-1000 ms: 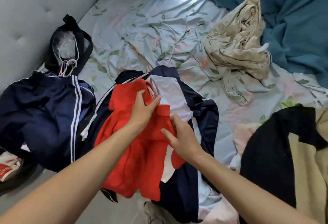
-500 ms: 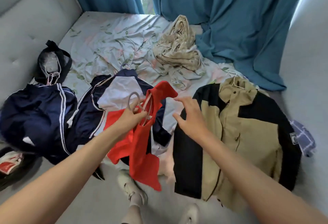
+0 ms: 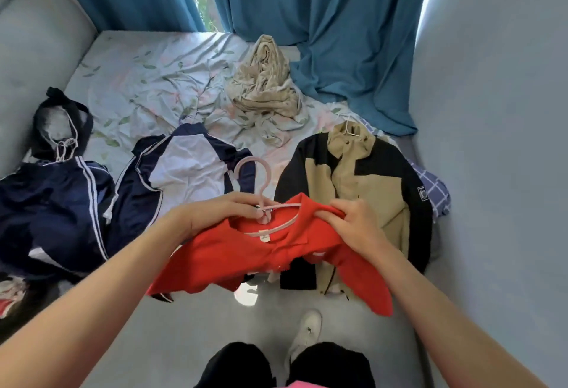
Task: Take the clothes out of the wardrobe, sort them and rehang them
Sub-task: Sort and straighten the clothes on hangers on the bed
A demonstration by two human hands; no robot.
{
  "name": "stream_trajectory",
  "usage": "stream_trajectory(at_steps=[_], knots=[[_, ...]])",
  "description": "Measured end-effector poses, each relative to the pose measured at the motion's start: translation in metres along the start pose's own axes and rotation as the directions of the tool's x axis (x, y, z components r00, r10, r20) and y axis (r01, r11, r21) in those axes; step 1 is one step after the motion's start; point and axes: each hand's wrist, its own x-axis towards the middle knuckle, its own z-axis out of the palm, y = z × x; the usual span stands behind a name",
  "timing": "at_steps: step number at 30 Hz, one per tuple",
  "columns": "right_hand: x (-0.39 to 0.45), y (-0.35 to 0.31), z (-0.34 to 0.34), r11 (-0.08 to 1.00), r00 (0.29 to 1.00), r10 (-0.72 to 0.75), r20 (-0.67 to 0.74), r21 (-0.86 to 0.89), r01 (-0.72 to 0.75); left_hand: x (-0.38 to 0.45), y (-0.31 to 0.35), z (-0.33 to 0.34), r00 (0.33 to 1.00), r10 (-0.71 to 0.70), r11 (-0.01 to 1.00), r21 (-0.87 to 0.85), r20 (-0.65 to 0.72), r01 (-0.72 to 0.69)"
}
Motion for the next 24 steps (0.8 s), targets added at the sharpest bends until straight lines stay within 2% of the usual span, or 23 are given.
stream_trajectory(at_steps=[2,5,7,9,12,16,20,24], knots=[[-0.011,0.014,-0.009,0.994,0.994,0.108,-0.012,-0.015,-0.108,0.006,-0.004,-0.003,1.000,-0.018,0.999,-0.050,0.005,0.018],[-0.016,0.038,-0.021,0.969,0.972,0.236,0.011,-0.074,-0.235,0.023,-0.023,-0.018,0.997,-0.003,0.996,0.089,0.079,-0.004],[-0.011,0.050,-0.031,0.950,0.955,0.293,0.040,-0.121,-0.286,0.045,-0.038,-0.028,0.999,-0.026,0.975,0.220,0.020,0.021],[0.001,0.065,-0.038,0.918,0.931,0.362,0.050,-0.190,-0.347,0.077,-0.053,-0.036,0.999,0.010,0.940,0.342,-0.047,0.007],[0.032,0.106,-0.047,0.863,0.894,0.446,-0.031,-0.248,-0.440,0.143,-0.065,-0.045,0.971,0.111,0.865,0.501,-0.211,0.010],[0.108,0.183,-0.048,0.826,0.878,0.440,-0.186,-0.299,-0.478,0.255,-0.060,-0.061,0.888,0.222,0.833,0.551,-0.402,0.041],[0.193,0.269,-0.042,0.820,0.886,0.379,-0.267,-0.346,-0.455,0.374,-0.050,-0.087,0.850,0.272,0.820,0.571,-0.451,0.041],[0.256,0.340,-0.013,0.817,0.891,0.366,-0.270,-0.366,-0.446,0.473,-0.069,-0.122,0.829,0.327,0.791,0.612,-0.454,0.023]])
